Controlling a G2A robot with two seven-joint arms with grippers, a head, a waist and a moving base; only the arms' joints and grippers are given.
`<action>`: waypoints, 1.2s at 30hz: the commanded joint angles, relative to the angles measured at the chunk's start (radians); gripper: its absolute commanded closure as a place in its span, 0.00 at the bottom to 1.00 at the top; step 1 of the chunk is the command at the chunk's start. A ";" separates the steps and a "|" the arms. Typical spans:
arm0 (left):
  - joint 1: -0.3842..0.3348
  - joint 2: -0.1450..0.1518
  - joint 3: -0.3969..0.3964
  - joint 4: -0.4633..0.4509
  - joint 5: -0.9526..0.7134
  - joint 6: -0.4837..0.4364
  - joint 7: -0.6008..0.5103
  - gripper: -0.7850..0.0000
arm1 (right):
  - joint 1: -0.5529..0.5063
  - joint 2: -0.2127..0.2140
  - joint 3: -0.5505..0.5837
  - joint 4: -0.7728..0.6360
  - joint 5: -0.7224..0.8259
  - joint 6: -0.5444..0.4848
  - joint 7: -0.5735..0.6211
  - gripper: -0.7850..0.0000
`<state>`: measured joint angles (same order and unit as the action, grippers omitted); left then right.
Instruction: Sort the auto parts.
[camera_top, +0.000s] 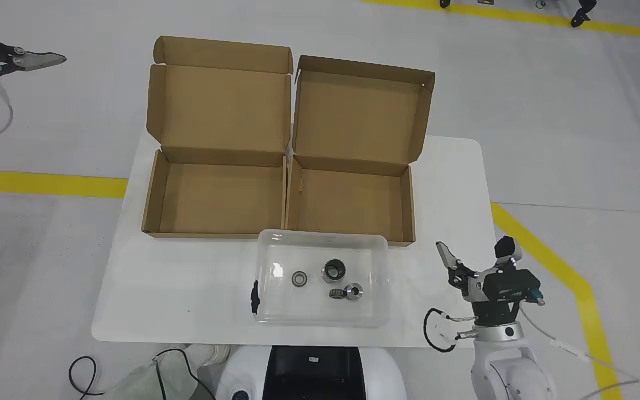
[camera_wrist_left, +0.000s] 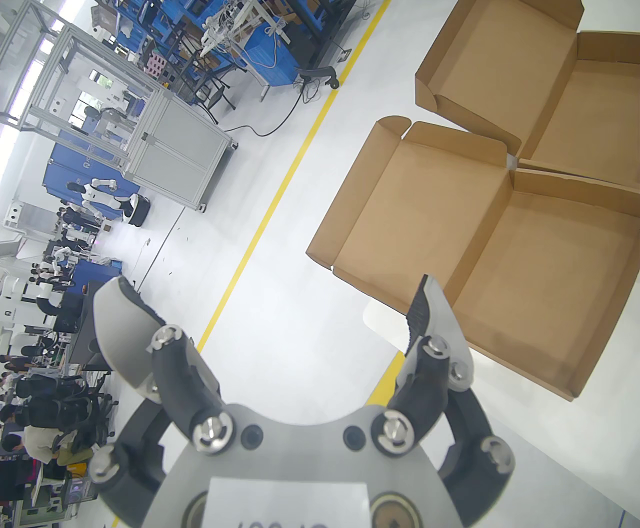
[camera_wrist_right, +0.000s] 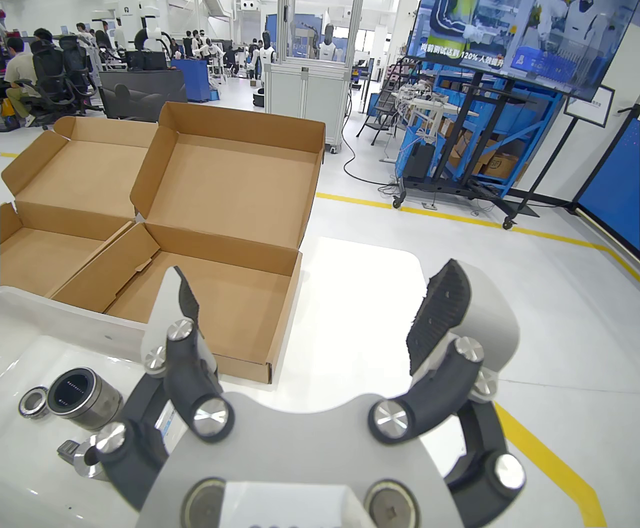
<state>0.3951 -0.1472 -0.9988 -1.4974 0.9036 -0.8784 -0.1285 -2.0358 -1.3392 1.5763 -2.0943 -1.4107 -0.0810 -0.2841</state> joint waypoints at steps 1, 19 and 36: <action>0.000 0.000 0.000 0.000 0.000 0.000 0.000 0.00 | 0.000 0.000 0.000 0.000 0.000 0.000 0.000 0.00; 0.000 0.000 0.000 0.000 0.000 0.000 0.000 0.00 | 0.000 0.000 0.000 0.000 0.000 0.000 0.000 0.00; 0.000 0.000 0.000 0.000 0.000 0.000 0.000 0.00 | 0.147 0.012 -0.061 0.076 -0.066 -0.136 0.229 0.00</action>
<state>0.3951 -0.1472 -0.9988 -1.4974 0.9036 -0.8784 -0.1285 -1.8993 -1.3282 1.5200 -2.0261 -1.4791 -0.2026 -0.0627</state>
